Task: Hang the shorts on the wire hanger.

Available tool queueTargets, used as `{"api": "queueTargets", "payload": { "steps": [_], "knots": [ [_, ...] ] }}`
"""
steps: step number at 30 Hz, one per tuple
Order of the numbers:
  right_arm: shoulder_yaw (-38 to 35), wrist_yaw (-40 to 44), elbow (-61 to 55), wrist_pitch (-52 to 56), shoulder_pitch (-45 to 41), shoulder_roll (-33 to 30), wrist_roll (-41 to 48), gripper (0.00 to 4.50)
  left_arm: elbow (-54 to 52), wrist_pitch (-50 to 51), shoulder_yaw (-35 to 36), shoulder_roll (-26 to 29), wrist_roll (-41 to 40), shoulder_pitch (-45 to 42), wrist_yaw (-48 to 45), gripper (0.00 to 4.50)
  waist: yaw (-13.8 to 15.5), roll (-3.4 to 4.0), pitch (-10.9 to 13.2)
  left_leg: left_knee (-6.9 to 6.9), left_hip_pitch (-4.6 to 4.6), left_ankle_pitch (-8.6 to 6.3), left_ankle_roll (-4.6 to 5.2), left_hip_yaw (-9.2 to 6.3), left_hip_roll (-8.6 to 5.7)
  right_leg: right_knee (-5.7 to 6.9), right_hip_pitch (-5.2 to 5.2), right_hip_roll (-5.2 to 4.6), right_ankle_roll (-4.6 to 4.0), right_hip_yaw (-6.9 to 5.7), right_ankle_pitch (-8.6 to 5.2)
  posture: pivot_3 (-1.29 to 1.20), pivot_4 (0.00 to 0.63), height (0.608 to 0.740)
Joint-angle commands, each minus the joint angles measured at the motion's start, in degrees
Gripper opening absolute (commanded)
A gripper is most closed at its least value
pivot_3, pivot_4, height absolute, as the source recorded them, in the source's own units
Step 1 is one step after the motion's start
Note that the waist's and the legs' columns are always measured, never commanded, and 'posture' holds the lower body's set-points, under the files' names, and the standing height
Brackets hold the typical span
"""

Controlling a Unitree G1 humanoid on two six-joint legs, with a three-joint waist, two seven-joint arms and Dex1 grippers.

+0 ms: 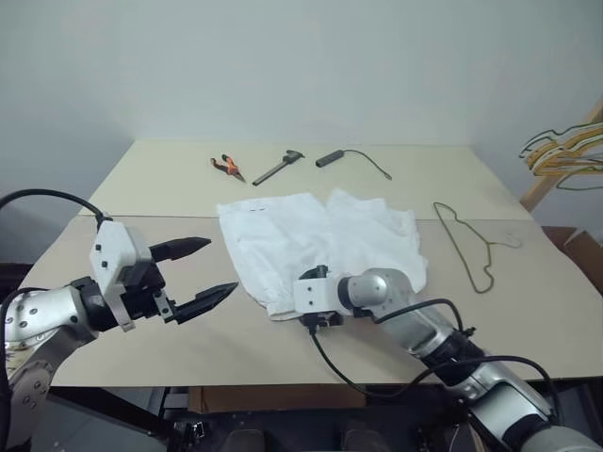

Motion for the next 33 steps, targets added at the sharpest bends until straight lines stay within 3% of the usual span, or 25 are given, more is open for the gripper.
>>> {"api": "queueTargets", "payload": {
  "steps": [1,5,10,11,16,19,22,25,31,32,33],
  "knots": [
    [0.56,-3.33,3.20,0.39,-0.92,0.91,-3.57,3.54,-0.69,-1.19,1.12,0.79,0.09,-0.62,-0.14,4.50,-0.02,-0.03,-0.02,-0.01,0.06,0.00,-0.01,-0.01,0.00,0.06,0.03,0.00,-0.04,-0.01,-0.02,0.10,0.003,0.740],
    [-0.96,-4.61,4.21,-2.38,-0.42,0.67,-2.77,2.16,-0.39,-1.50,1.11,0.70,0.41,-0.38,-0.57,4.50,0.04,-0.04,-0.02,-0.01,0.26,0.06,-0.11,-0.01,0.00,0.43,0.04,0.00,-0.18,-0.01,-0.14,0.10,0.001,0.740],
    [-4.18,-6.11,5.32,-10.69,0.98,-3.28,-0.13,0.42,-0.40,-1.95,0.18,0.14,1.07,-0.45,-0.62,4.50,-0.02,-0.04,-0.02,-0.01,0.24,0.08,-0.14,-0.07,-0.02,0.48,0.05,-0.01,-0.19,-0.08,-0.21,0.09,0.000,0.740],
    [-5.62,-3.94,4.92,-16.58,1.54,-6.37,2.72,0.13,-0.46,-1.94,0.05,0.07,1.00,-0.52,-0.66,4.50,-0.06,-0.04,-0.03,-0.02,0.23,0.08,-0.14,-0.07,-0.01,0.47,0.04,-0.01,-0.19,-0.07,-0.22,0.09,0.000,0.740],
    [-12.52,10.81,1.35,-36.05,4.95,-23.16,16.68,0.13,-0.12,-2.25,-0.86,0.21,1.02,-1.08,-0.89,4.50,0.23,0.02,0.02,-0.08,0.09,0.03,-0.06,-0.16,-0.05,0.31,0.05,-0.07,-0.12,-0.19,-0.33,0.06,0.000,0.740],
    [-14.28,16.29,4.43,-44.90,4.75,-32.62,17.61,0.13,0.72,-2.52,-2.05,0.35,1.10,-2.23,-1.35,4.50,-0.20,0.07,0.05,-0.08,0.03,0.00,-0.02,-0.17,-0.04,0.26,0.02,-0.06,-0.11,-0.19,-0.34,0.04,0.000,0.740],
    [-16.03,13.18,8.81,-46.29,4.46,-33.89,15.22,0.84,1.59,-2.70,-4.09,0.05,1.54,-4.02,-1.49,4.50,-1.39,0.02,0.03,-0.10,0.27,0.00,-0.02,-0.16,0.01,0.35,0.14,0.00,-0.21,-0.18,-0.39,0.01,0.000,0.740],
    [-16.51,13.38,8.60,-47.12,6.21,-35.71,12.89,1.87,2.15,-2.85,-5.32,-0.10,1.88,-5.15,-1.61,4.50,-2.31,0.03,0.04,-0.14,0.67,0.00,-0.02,-0.14,0.04,0.43,0.47,0.02,-0.50,-0.14,-0.61,0.01,0.000,0.740],
    [-24.84,14.69,-9.27,-31.29,19.34,-42.48,16.37,4.04,2.44,-3.23,-5.43,0.47,2.08,-4.94,-2.51,4.50,-1.79,0.09,0.08,-0.14,0.55,-0.08,-0.04,-0.14,0.01,0.47,0.38,-0.05,-0.26,-0.13,-0.66,0.01,0.008,0.740],
    [-27.56,14.61,-15.24,-25.57,22.84,-43.12,18.20,4.33,2.50,-3.34,-5.28,0.59,2.16,-4.72,-2.76,4.50,-1.54,0.12,0.11,-0.15,0.54,-0.08,-0.04,-0.12,0.00,0.47,0.34,-0.06,-0.25,-0.09,-0.66,0.01,0.009,0.740],
    [-29.68,14.16,-21.59,-17.95,25.74,-42.89,19.36,4.33,2.54,-3.42,-5.15,0.67,2.22,-4.54,-2.96,4.50,-1.41,0.12,0.12,-0.15,0.51,-0.10,-0.03,-0.12,0.00,0.47,0.30,-0.06,-0.24,-0.09,-0.67,0.01,0.012,0.740]
  ]
}}
